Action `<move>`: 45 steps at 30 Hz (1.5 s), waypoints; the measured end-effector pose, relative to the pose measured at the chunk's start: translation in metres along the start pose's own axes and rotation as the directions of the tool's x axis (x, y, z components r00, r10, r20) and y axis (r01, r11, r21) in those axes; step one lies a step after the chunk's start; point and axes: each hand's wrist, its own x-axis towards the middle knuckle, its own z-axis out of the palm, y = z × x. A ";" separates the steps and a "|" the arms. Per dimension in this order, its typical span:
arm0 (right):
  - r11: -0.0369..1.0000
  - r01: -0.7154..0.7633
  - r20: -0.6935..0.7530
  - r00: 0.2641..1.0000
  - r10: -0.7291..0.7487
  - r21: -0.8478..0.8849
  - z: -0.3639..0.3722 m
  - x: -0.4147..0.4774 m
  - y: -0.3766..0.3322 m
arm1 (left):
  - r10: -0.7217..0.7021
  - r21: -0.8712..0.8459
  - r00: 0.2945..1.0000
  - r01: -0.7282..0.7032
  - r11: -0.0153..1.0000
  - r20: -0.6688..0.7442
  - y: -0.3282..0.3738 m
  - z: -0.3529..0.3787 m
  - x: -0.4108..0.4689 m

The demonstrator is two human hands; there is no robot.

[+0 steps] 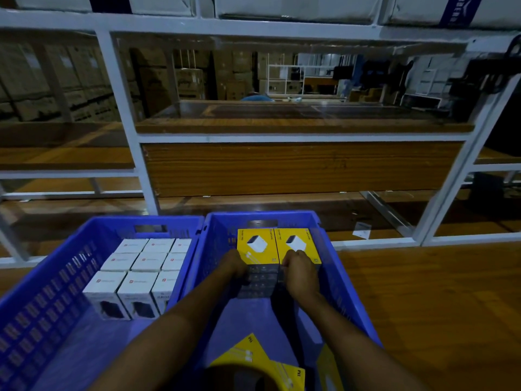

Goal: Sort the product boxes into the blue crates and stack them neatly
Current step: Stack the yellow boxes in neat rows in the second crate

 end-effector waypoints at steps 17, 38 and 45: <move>0.996 0.080 0.201 0.976 -0.086 0.038 -0.014 -0.009 0.003 | -0.052 -0.133 0.985 0.030 0.991 -0.166 0.023 -0.005 -0.044; 0.992 0.055 0.875 0.467 -0.126 0.113 0.017 -0.071 -0.037 | -0.147 0.593 0.826 -0.255 0.764 0.545 0.043 -0.004 -0.182; 0.967 -0.122 0.841 0.526 -0.126 0.222 0.014 -0.075 -0.034 | -0.025 0.557 0.877 -0.283 0.781 0.480 0.039 -0.015 -0.177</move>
